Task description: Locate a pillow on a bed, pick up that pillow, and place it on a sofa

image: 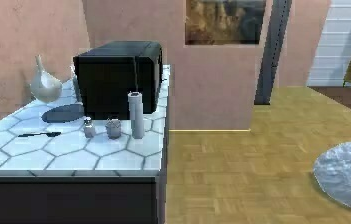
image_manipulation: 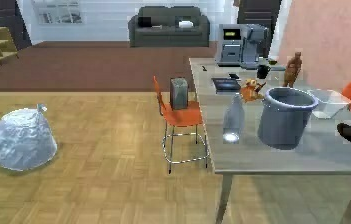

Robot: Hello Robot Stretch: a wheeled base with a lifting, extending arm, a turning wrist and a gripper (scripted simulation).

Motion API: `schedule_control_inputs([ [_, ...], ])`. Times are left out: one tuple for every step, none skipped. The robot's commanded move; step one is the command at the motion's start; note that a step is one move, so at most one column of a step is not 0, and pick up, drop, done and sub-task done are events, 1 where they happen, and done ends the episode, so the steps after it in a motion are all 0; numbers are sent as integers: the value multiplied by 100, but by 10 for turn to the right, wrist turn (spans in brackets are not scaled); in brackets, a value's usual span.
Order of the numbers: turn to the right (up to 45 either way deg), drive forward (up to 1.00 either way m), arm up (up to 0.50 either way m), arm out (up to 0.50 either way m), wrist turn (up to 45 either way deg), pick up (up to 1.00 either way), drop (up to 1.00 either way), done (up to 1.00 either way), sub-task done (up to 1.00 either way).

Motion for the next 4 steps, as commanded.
schedule_control_inputs([
  [450, 0, 0, 0, 0, 0, 0, 0, 0],
  [180, 0, 0, 0, 0, 0, 0, 0, 0],
  [0, 100, 0, 0, 0, 0, 0, 0, 0],
  [0, 25, 0, 0, 0, 0, 0, 0, 0],
])
